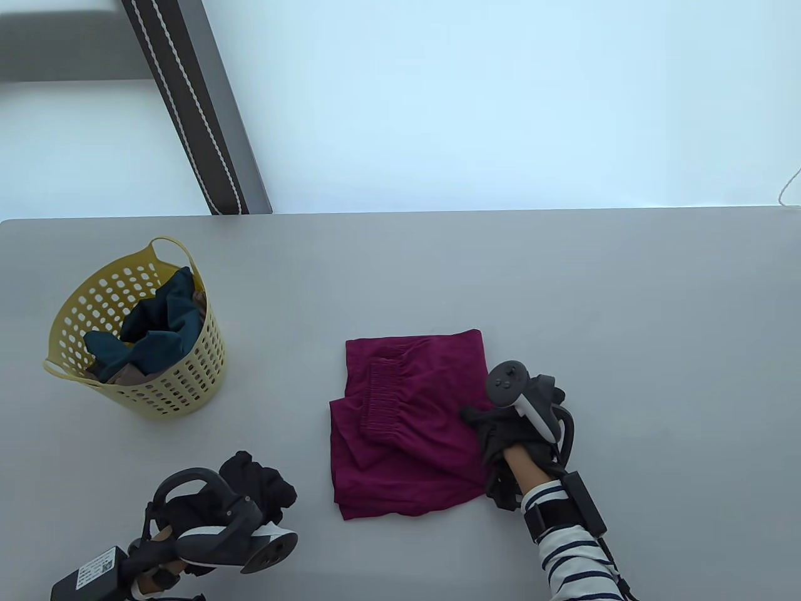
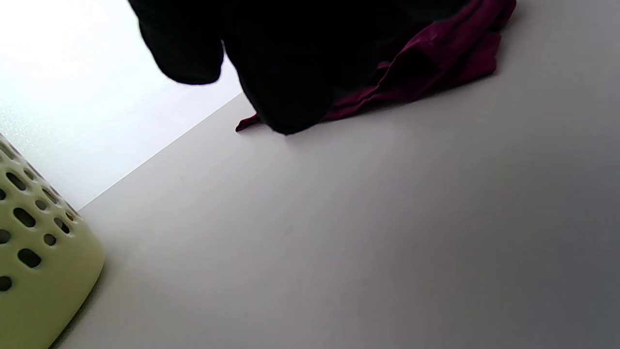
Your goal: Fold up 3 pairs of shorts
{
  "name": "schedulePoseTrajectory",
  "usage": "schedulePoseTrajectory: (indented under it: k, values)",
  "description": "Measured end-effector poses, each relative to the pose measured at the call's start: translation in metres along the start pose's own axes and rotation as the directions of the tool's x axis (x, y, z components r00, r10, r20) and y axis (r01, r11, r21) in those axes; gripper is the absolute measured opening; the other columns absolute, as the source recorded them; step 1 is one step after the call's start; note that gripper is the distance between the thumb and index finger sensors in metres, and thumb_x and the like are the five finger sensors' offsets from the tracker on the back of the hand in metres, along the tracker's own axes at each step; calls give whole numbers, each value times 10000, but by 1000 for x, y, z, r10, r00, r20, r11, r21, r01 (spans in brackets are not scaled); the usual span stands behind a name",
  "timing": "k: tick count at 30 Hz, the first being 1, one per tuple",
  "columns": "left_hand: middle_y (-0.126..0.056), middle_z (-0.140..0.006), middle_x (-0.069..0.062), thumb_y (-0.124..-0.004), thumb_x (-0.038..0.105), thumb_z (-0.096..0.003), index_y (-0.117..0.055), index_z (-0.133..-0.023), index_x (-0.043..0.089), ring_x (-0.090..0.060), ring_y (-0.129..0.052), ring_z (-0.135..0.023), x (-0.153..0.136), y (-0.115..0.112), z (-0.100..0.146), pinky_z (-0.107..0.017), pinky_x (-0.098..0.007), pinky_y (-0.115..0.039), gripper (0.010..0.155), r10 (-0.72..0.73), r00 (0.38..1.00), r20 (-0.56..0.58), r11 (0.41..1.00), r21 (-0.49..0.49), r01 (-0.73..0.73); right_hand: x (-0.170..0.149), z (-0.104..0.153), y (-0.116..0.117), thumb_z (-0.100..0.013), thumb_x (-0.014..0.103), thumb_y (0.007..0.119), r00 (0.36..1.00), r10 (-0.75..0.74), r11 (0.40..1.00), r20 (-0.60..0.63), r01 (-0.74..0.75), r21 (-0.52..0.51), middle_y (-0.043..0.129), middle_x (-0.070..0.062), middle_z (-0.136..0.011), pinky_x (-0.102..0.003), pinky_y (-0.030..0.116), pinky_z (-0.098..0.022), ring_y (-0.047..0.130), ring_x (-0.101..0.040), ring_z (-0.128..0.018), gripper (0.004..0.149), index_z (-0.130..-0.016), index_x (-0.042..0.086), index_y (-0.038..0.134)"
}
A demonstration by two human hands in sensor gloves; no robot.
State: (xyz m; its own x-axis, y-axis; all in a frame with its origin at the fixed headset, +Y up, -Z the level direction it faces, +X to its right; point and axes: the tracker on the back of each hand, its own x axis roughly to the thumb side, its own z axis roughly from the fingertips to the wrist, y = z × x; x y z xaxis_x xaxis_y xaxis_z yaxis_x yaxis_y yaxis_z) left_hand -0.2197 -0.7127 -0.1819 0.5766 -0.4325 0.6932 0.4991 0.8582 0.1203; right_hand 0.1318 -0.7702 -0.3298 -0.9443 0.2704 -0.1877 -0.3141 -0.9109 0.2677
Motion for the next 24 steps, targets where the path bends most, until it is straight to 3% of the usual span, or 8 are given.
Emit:
schedulePoseTrajectory:
  k: [5,7,10,13,14,16,20,24]
  values:
    - [-837,-877,105,-580,456,-487,-578,-865,320,-98,-993,-715,1,0,0,-680,-472,-793,402,1,1000,6,1000,-3,-1,17,5,1,-443,285,757,998,-50,997,27,52,-61,292,-432,-955,-712,322,-527,229,-717,-776,453,-779,4,640]
    - [-837,-877,103,-580,456,-487,-579,-864,319,-99,-993,-715,1,0,0,-679,-473,-792,402,4,1000,8,1000,-7,-4,18,6,-1,-426,269,776,998,-61,996,27,63,-70,323,-431,-954,-714,335,-527,249,-721,-778,425,-749,7,684]
    - [-837,-877,103,-579,457,-487,-579,-865,320,-99,-994,-714,1,0,0,-678,-472,-793,402,3,1000,13,1000,-13,-3,18,10,-14,-416,260,798,967,-251,967,37,252,-34,362,-460,-932,-730,383,-515,309,-747,-761,415,-720,-12,725]
    - [-837,-877,103,-579,459,-486,-580,-864,320,-100,-994,-714,1,2,1,-679,-472,-793,403,-1,1000,15,1000,-5,1,18,16,-37,-430,245,797,877,-477,879,52,477,17,488,-484,-885,-691,610,-490,612,-721,-737,406,-700,-48,719]
    - [-837,-877,102,-579,459,-487,-581,-864,319,-100,-994,-714,2,3,1,-677,-473,-793,403,-2,1000,19,1000,-2,2,18,19,-50,-435,244,793,826,-560,829,63,559,37,626,-474,-824,-615,760,-426,847,-610,-660,403,-692,-58,717]
    - [-839,-875,101,-579,460,-486,-582,-864,318,-101,-995,-713,2,4,2,-678,-474,-792,403,-7,1000,21,1000,4,7,19,23,-66,-441,249,791,765,-639,769,74,638,46,754,-432,-739,-515,868,-332,1013,-462,-523,402,-683,-63,717]
    - [-840,-875,102,-577,463,-486,-584,-863,319,-101,-996,-713,3,6,4,-678,-474,-793,404,-25,999,26,1000,13,25,18,18,-103,-431,254,823,608,-789,613,86,789,37,855,-326,-662,-413,914,-260,1082,-301,-395,381,-667,-33,736]
    - [-841,-874,102,-577,463,-486,-585,-862,320,-102,-996,-712,3,5,3,-678,-474,-792,403,-16,999,31,1000,2,16,9,1,-151,-425,248,836,454,-878,448,150,891,-70,843,-256,-707,-372,916,-304,1077,-244,-428,362,-691,36,709]
